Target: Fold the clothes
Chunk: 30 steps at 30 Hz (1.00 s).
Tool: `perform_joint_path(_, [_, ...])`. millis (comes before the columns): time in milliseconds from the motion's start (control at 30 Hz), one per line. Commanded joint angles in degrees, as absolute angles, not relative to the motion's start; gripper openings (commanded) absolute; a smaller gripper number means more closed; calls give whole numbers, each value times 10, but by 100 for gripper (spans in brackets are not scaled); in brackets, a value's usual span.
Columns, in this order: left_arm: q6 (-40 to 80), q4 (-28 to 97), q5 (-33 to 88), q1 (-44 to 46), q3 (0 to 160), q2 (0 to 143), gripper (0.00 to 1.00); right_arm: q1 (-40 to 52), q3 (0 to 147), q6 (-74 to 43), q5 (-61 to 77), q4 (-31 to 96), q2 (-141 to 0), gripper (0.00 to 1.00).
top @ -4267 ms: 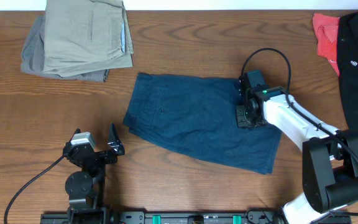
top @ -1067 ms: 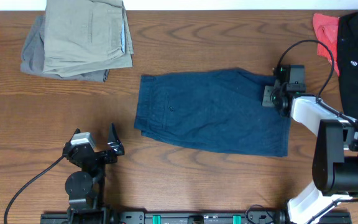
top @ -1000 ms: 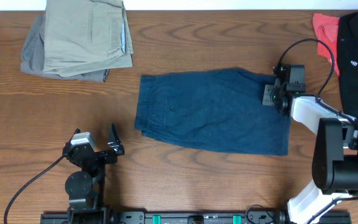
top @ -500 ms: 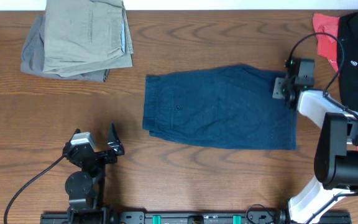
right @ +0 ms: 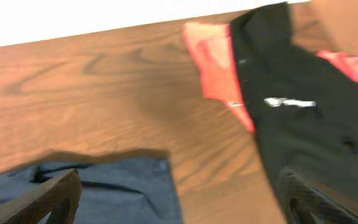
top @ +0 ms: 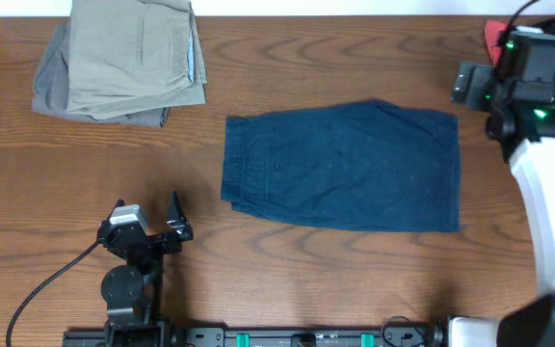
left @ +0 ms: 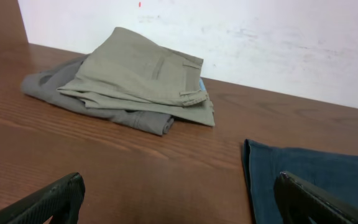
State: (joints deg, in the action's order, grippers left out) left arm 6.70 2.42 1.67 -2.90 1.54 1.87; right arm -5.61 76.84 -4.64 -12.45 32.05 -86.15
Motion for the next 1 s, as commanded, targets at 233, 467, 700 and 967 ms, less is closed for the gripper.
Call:
perform_joint_path(233, [72,40,4,-28,3,18,98,-133,768,-57,-165,363,-872,99])
perform_joint_path(467, [72,40,4,-28,3,18,98,-135,768,-57,-165,370,-872,99])
perform_joint_path(700, [72,40,4,-28,3,18,98,-135,768,-57,-165,371,-872,99])
perform_joint_path(967, [274,22,104,-28,3,18,98,-135,768,-57,-165,371,-872,99])
